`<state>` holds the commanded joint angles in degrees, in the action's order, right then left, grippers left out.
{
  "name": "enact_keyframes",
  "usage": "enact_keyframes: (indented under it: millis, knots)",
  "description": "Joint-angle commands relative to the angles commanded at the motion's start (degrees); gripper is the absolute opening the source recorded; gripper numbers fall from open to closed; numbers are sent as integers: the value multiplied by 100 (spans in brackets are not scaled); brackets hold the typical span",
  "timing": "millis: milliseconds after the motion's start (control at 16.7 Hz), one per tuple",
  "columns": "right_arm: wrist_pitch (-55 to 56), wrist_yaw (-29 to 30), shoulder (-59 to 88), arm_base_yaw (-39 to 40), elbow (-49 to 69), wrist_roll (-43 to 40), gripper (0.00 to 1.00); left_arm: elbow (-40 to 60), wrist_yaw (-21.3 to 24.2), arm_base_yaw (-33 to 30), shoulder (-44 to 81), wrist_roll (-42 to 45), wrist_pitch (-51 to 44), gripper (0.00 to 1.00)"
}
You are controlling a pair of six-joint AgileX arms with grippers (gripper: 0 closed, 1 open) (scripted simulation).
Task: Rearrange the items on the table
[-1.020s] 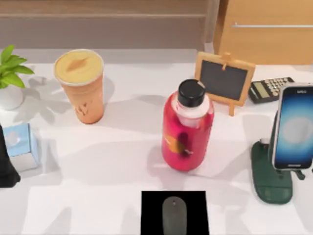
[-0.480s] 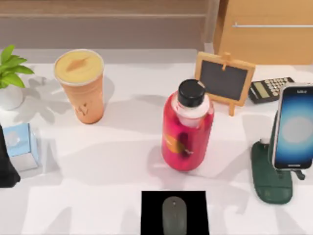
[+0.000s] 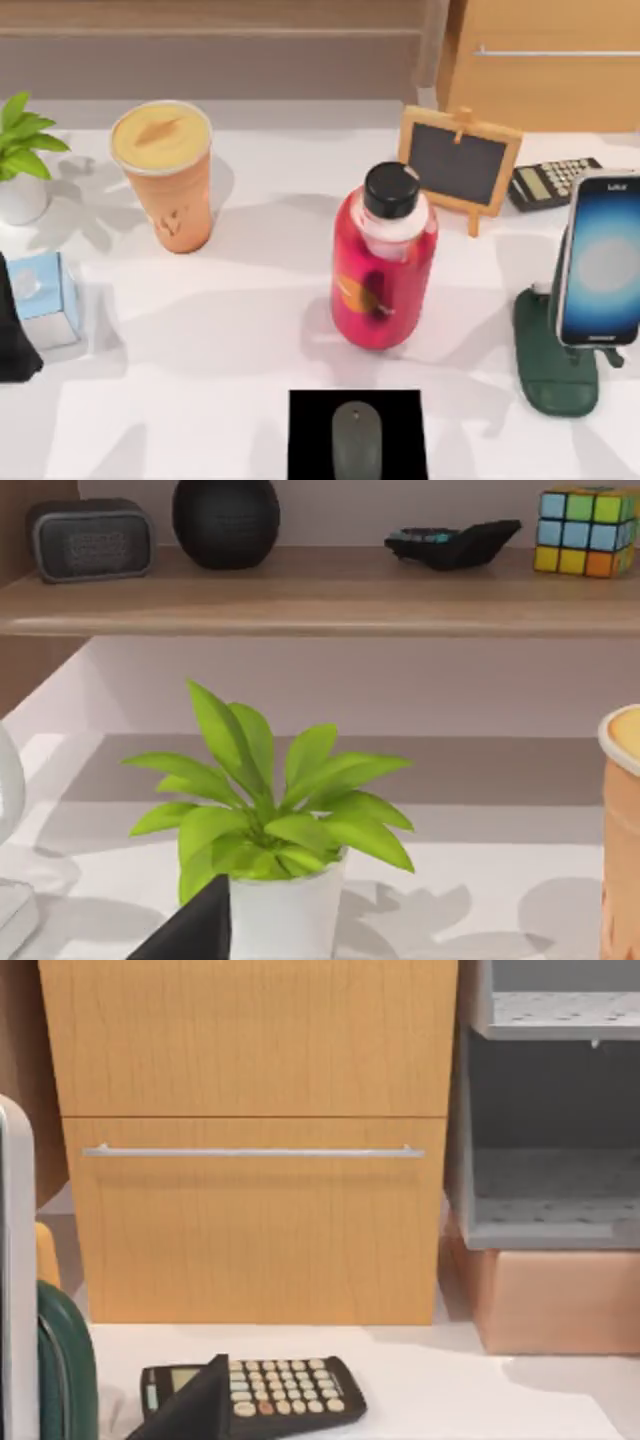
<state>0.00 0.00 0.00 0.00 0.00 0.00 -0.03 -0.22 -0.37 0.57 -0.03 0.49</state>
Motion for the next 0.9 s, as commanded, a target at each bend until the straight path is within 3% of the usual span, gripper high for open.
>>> enact_keyframes:
  millis: [360, 900]
  knots:
    - [0, 0, 0, 0, 0, 0, 100, -15, -509, -859, 1615, -84, 1230, 100]
    - [0, 0, 0, 0, 0, 0, 100, 706, -1713, -2431, 6761, -238, 4861, 100]
